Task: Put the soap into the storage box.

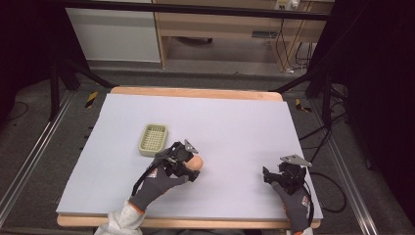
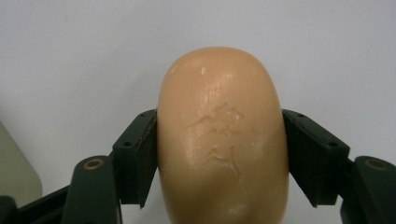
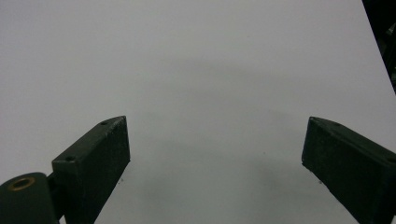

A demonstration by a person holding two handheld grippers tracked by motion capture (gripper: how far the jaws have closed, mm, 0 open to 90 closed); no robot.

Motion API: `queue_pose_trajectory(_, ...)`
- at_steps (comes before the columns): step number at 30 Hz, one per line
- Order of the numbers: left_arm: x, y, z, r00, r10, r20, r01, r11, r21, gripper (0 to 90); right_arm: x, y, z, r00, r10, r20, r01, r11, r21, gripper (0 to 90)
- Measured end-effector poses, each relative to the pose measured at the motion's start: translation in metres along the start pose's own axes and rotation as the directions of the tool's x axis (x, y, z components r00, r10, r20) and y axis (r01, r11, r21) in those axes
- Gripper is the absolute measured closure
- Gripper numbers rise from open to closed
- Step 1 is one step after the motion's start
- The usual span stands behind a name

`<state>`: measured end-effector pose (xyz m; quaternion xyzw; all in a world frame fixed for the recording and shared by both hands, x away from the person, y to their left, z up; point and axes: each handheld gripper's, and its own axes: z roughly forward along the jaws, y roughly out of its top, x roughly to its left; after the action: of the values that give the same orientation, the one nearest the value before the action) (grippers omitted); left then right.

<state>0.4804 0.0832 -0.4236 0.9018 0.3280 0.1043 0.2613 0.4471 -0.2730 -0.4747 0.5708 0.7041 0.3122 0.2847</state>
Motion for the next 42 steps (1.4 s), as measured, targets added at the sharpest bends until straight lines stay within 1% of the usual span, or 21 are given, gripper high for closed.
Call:
queue_pose_trajectory(4,0.004,-0.006,-0.005,1.0,-0.002,-0.007,0.002,1.0,-0.004,31.5,0.0,0.0,0.0,1.0,-0.003,0.0,0.003,1.0,-0.002,8.0)
queue_pose_trajectory(5,0.006,-0.009,-0.006,0.9999,-0.012,-0.007,0.012,0.9999,-0.01,31.5,0.0,0.0,0.0,1.0,-0.002,-0.001,0.002,1.0,-0.002,8.0)
queue_pose_trajectory(8,0.01,-0.013,-0.01,0.9998,-0.021,-0.007,0.021,0.9996,-0.019,31.5,0.0,0.0,0.0,1.0,0.003,-0.001,-0.003,1.0,-0.001,8.0)
queue_pose_trajectory(19,0.024,-0.023,-0.021,0.9982,-0.06,-0.007,0.06,0.9975,-0.038,31.6,0.001,0.0,-0.001,1.0,0.0,-0.005,0.0,1.0,-0.003,8.0)
queue_pose_trajectory(21,0.029,-0.025,-0.027,0.9967,-0.08,-0.01,0.08,0.9954,-0.053,31.6,0.001,0.0,-0.001,1.0,-0.003,-0.006,0.003,1.0,-0.001,8.1)
queue_pose_trajectory(22,0.032,-0.026,-0.029,0.9963,-0.085,-0.013,0.084,0.9948,-0.058,31.6,0.001,0.0,-0.001,1.0,-0.003,-0.006,0.003,1.0,0.0,8.1)
queue_pose_trajectory(23,0.032,-0.026,-0.029,0.9963,-0.085,-0.013,0.084,0.9948,-0.058,31.6,0.001,0.0,-0.001,1.0,-0.003,-0.006,0.003,1.0,0.0,8.1)
queue_pose_trajectory(25,0.038,-0.028,-0.034,0.9943,-0.104,-0.019,0.103,0.9924,-0.068,31.6,0.001,0.0,-0.001,1.0,-0.007,-0.007,0.007,1.0,-0.002,8.1)
queue_pose_trajectory(26,0.04,-0.029,-0.035,0.9937,-0.109,-0.025,0.107,0.9914,-0.075,31.7,0.001,0.0,-0.001,1.0,-0.005,-0.006,0.005,1.0,-0.002,8.1)
queue_pose_trajectory(27,0.04,-0.029,-0.035,0.9937,-0.109,-0.025,0.107,0.9914,-0.075,31.7,0.002,0.0,-0.001,1.0,-0.005,-0.007,0.005,1.0,-0.001,8.1)
queue_pose_trajectory(28,0.043,-0.03,-0.037,0.9931,-0.112,-0.033,0.11,0.9912,-0.074,31.6,0.002,0.0,-0.001,1.0,-0.006,-0.006,0.006,1.0,0.0,8.1)
queue_pose_trajectory(29,0.044,-0.031,-0.038,0.9923,-0.12,-0.031,0.117,0.99,-0.078,31.7,0.002,0.0,-0.001,0.9999,-0.008,-0.007,0.008,1.0,-0.001,8.0)
queue_pose_trajectory(32,0.045,-0.03,-0.039,0.9919,-0.122,-0.035,0.119,0.9898,-0.078,31.7,0.002,0.0,-0.001,0.9999,-0.008,-0.009,0.008,1.0,0.0,8.1)
queue_pose_trajectory(34,0.047,-0.03,-0.042,0.9905,-0.127,-0.053,0.122,0.9886,-0.088,31.7,0.002,0.0,-0.001,0.9999,-0.008,-0.008,0.008,1.0,-0.001,8.1)
queue_pose_trajectory(35,0.047,-0.03,-0.042,0.9905,-0.127,-0.053,0.122,0.9886,-0.088,31.7,0.002,0.0,-0.001,0.9999,-0.008,-0.008,0.008,1.0,-0.001,8.1)
queue_pose_trajectory(38,0.05,-0.03,-0.044,0.9877,-0.145,-0.059,0.138,0.9849,-0.105,31.7,0.002,0.0,-0.001,0.9999,-0.004,-0.01,0.004,1.0,-0.002,8.1)
queue_pose_trajectory(39,0.052,-0.03,-0.046,0.9863,-0.15,-0.069,0.142,0.984,-0.107,31.7,0.002,0.0,-0.001,1.0,-0.004,-0.009,0.004,1.0,-0.001,8.1)
queue_pose_trajectory(40,0.052,-0.03,-0.046,0.9863,-0.15,-0.069,0.142,0.984,-0.107,31.7,0.003,0.0,-0.001,1.0,-0.004,-0.009,0.004,1.0,-0.002,8.1)
queue_pose_trajectory(42,0.054,-0.03,-0.047,0.9839,-0.164,-0.072,0.155,0.9808,-0.119,31.7,0.003,0.0,-0.001,0.9999,-0.007,-0.009,0.007,1.0,-0.004,8.1)
